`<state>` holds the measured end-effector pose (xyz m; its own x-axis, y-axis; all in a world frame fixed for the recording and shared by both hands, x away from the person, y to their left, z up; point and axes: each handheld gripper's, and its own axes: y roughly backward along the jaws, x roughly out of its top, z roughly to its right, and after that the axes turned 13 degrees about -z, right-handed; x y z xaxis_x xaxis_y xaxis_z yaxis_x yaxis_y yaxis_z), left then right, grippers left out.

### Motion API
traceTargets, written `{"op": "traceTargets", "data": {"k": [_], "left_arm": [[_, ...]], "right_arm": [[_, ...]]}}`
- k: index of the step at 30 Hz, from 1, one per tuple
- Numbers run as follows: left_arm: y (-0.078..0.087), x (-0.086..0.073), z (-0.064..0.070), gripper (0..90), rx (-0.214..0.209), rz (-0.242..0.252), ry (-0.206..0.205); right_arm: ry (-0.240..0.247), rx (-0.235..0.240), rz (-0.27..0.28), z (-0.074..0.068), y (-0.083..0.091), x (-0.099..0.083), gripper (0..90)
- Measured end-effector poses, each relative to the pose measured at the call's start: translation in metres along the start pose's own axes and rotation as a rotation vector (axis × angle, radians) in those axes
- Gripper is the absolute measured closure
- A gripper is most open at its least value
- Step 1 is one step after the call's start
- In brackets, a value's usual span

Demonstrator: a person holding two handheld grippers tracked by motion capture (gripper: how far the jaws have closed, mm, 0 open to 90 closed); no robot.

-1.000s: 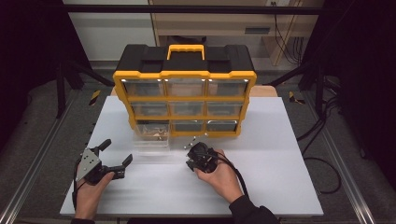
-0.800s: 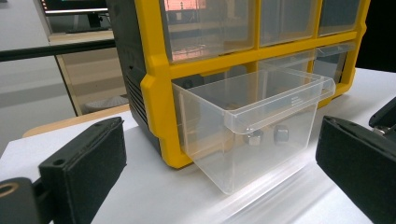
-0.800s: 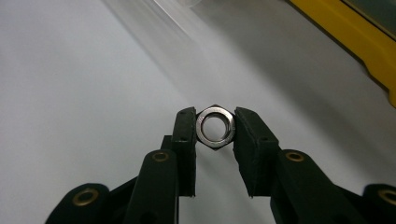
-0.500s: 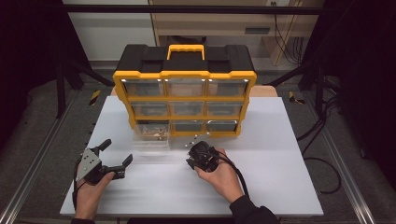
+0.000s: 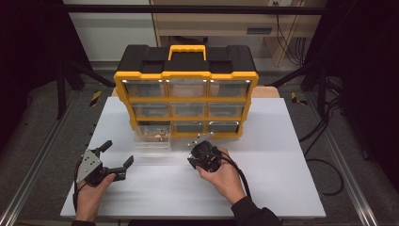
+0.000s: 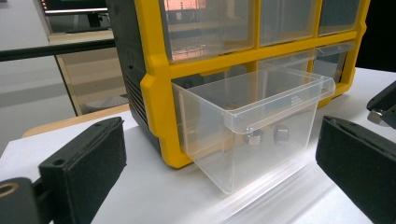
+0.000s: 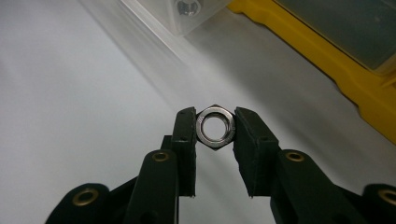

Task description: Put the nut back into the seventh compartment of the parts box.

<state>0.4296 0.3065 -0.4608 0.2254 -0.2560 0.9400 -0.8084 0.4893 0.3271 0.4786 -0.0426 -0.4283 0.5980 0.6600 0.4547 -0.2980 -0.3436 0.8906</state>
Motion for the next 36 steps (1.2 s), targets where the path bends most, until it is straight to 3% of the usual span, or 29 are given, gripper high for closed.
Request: {"op": "traceTargets", "data": {"k": [36], "left_arm": [[0.000, 0.000, 0.000, 1.4, -0.001, 0.000, -0.001]], "right_arm": [[0.014, -0.030, 0.127, -0.001, 0.029, 0.013, 70.1]]}}
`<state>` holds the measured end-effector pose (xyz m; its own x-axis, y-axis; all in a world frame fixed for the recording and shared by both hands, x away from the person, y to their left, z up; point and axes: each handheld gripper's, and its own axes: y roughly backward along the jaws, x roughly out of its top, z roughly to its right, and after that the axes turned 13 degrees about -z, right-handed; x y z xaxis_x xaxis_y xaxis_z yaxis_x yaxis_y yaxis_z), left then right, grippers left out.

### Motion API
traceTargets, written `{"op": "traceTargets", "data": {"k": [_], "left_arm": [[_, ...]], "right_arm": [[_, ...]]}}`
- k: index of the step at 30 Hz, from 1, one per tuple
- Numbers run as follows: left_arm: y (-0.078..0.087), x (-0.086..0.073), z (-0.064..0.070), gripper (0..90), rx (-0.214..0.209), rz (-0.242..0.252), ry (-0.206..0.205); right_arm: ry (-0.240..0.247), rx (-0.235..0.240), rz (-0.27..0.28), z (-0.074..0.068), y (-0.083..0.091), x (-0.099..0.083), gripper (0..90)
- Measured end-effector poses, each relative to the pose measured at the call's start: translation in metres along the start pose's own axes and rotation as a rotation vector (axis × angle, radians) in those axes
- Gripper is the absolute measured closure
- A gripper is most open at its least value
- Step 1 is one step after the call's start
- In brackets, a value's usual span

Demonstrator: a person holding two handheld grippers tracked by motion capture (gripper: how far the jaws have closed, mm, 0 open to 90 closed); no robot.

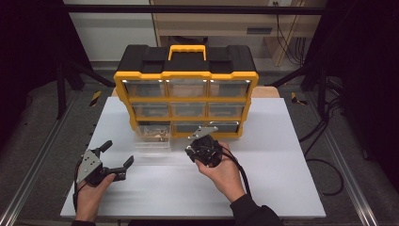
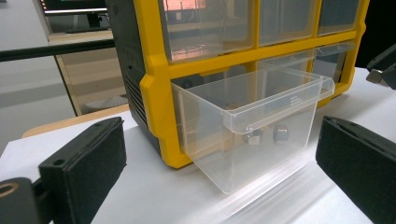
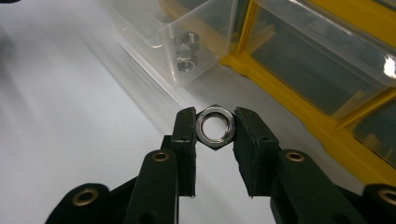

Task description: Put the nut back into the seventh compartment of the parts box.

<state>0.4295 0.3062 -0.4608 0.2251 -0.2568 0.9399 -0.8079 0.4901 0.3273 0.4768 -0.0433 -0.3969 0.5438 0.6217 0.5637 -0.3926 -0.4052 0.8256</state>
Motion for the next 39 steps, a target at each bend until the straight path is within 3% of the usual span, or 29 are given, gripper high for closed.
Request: {"op": "traceTargets", "data": {"k": [18, 39], "left_arm": [[0.000, 0.000, 0.000, 1.4, -0.001, -0.002, -0.002], [0.000, 0.000, 0.000, 1.4, -0.002, -0.001, -0.002]], "right_arm": [[-0.007, -0.007, 0.043, -0.004, 0.007, 0.012, 70.2], [0.024, -0.020, 0.103, -0.015, 0.014, 0.037, 70.1]]}}
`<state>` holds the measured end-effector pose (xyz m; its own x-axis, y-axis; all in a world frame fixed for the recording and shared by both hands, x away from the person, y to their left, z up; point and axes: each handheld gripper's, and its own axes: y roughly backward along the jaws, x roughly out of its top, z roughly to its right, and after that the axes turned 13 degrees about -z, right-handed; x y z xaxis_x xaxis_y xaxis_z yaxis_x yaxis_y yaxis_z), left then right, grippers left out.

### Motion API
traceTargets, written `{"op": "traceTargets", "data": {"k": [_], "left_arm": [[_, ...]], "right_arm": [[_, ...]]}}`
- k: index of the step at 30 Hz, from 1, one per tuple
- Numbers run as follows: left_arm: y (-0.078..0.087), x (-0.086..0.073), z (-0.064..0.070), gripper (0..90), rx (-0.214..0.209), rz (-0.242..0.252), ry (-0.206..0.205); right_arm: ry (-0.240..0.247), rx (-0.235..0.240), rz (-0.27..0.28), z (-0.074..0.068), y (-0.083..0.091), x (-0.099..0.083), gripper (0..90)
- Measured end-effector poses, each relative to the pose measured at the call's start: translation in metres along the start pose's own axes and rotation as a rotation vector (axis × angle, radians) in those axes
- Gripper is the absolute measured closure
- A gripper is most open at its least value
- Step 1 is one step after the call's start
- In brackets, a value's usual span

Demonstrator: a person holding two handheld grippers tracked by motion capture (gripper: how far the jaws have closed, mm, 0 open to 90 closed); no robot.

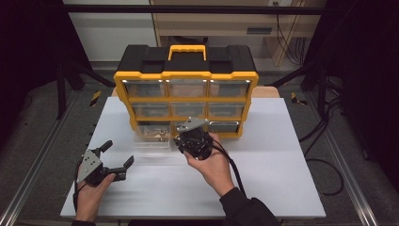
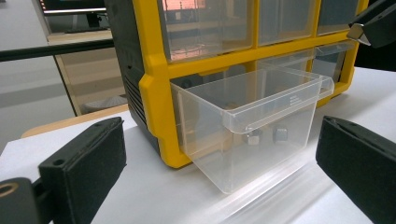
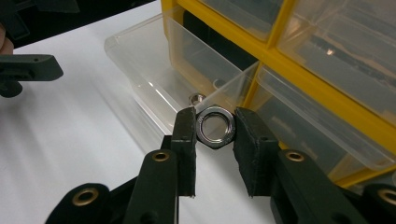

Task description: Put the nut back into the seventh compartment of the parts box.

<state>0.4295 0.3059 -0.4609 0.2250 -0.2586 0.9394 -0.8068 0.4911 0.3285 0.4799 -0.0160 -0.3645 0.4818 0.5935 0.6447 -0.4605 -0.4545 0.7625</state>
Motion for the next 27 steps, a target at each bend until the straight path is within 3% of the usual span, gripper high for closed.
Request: {"op": "traceTargets", "data": {"k": [27], "left_arm": [[0.000, 0.000, 0.000, 1.4, -0.004, 0.007, -0.001]], "right_arm": [[0.039, 0.029, 0.053, -0.015, -0.001, 0.027, 70.1]]}}
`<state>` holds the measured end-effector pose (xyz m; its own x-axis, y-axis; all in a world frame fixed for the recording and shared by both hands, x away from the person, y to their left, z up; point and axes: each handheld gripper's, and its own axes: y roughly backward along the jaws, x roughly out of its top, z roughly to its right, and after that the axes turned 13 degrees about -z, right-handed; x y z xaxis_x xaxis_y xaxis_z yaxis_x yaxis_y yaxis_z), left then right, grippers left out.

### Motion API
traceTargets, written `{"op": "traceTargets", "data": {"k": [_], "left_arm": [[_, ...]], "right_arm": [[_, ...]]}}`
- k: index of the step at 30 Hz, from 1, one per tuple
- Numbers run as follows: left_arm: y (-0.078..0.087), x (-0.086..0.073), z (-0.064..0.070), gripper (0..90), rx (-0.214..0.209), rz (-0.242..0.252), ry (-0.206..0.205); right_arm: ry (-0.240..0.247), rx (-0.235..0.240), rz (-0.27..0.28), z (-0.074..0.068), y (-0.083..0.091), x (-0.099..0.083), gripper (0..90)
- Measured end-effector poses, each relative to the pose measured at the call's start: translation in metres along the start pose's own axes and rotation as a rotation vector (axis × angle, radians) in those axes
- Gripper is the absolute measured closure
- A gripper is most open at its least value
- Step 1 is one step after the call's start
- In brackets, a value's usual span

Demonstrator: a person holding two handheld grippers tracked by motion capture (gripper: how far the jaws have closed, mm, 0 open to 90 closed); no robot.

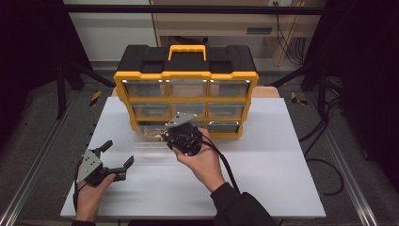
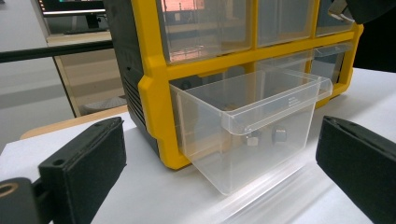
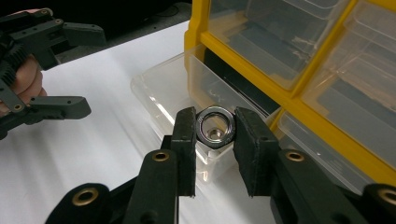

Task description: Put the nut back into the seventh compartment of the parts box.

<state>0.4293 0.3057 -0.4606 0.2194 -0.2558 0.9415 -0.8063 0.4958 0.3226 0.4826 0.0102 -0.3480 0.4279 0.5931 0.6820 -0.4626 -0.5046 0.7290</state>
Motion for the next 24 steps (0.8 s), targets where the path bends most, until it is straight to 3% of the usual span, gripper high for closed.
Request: {"op": "traceTargets", "data": {"k": [24], "left_arm": [[0.000, 0.000, 0.000, 1.3, 0.000, 0.004, 0.001]], "right_arm": [[-0.016, 0.054, -0.009, 0.002, -0.018, 0.014, 70.1]]}}
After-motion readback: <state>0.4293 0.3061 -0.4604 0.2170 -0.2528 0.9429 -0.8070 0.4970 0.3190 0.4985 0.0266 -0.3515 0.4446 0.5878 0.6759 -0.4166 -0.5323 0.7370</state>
